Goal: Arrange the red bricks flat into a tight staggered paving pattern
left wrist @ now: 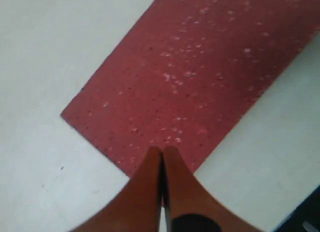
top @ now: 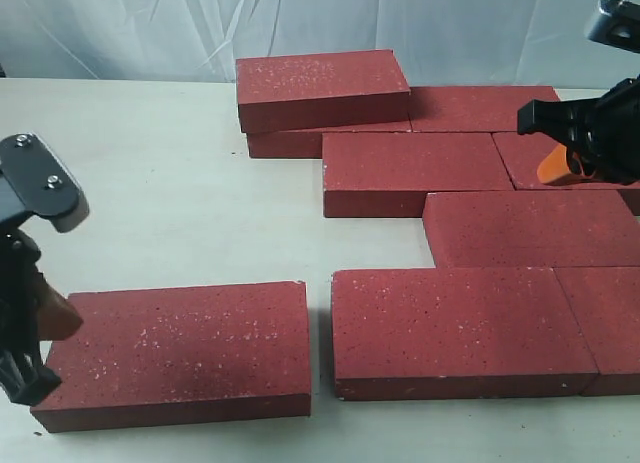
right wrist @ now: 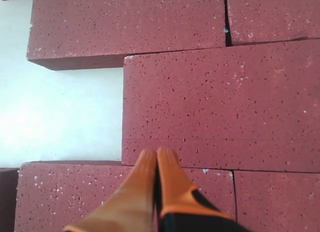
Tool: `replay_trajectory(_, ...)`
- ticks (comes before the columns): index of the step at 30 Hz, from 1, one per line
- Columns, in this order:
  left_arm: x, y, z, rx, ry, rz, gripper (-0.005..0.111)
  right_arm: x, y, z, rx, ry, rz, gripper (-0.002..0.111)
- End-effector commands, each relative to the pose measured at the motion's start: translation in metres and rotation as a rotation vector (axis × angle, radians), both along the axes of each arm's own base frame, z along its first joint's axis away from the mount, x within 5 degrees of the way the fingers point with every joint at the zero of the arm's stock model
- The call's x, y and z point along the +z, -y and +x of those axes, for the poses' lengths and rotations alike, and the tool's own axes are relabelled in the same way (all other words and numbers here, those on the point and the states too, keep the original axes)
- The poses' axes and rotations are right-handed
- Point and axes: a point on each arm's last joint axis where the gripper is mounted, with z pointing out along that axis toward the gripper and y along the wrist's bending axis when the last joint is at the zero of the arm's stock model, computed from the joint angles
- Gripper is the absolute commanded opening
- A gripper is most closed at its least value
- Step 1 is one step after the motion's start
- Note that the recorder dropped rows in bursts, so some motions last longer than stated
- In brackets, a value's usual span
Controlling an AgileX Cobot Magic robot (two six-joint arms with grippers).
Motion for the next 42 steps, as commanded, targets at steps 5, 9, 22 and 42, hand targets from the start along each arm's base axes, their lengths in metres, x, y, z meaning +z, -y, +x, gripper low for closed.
replay_trajectory(5,-0.016,0.034,0.001,-0.244,-0.069,-0.049,0.0,0.001,0.002,0.0,-0.006,0.012,0.001,-0.001)
replay_trajectory(9,-0.022,0.046,-0.002,-0.309,-0.086,-0.046,0.0,0.001,0.002,0.0,-0.007,0.014,0.001,-0.001)
replay_trajectory(22,-0.05,0.069,-0.004,-0.41,-0.127,0.002,0.0,0.001,0.002,0.0,-0.007,0.014,0.006,-0.001)
replay_trajectory(42,-0.078,0.078,-0.005,-0.577,-0.261,0.024,0.0,0.001,0.002,0.0,-0.008,0.016,0.006,-0.001)
